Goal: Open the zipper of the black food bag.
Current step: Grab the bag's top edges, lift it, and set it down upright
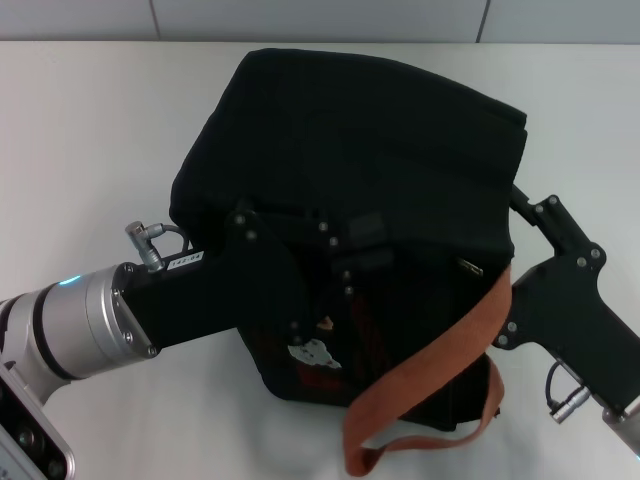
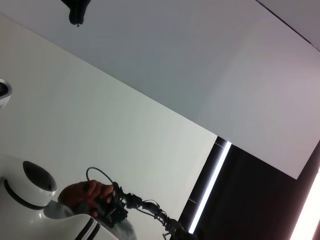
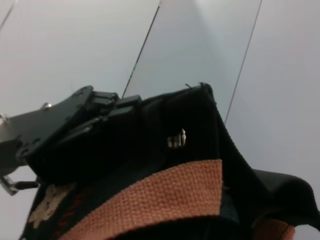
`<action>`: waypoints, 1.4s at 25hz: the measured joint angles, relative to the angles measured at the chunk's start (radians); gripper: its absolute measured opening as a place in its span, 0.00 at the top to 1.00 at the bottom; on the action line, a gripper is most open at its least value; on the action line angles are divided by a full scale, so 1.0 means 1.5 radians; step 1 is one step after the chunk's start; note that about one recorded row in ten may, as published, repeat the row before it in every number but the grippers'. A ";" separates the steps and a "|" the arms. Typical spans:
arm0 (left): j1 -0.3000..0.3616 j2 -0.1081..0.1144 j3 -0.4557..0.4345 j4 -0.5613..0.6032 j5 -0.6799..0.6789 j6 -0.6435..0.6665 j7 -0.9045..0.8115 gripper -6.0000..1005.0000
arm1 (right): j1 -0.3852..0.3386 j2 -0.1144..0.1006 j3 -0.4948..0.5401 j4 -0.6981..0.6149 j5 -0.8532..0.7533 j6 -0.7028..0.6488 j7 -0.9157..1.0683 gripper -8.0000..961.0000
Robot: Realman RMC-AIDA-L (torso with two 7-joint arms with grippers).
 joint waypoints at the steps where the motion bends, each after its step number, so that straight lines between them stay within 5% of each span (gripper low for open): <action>1: 0.000 0.000 0.000 0.000 0.000 0.000 0.000 0.91 | -0.002 -0.001 -0.001 0.000 -0.003 -0.003 0.000 0.16; 18: -0.005 0.000 0.000 -0.005 0.000 0.000 -0.001 0.91 | -0.015 0.002 0.004 -0.001 -0.037 -0.017 -0.024 0.16; 35: -0.006 0.000 0.000 -0.007 0.000 0.000 0.001 0.90 | -0.065 0.002 0.109 0.065 -0.033 -0.002 -0.131 0.16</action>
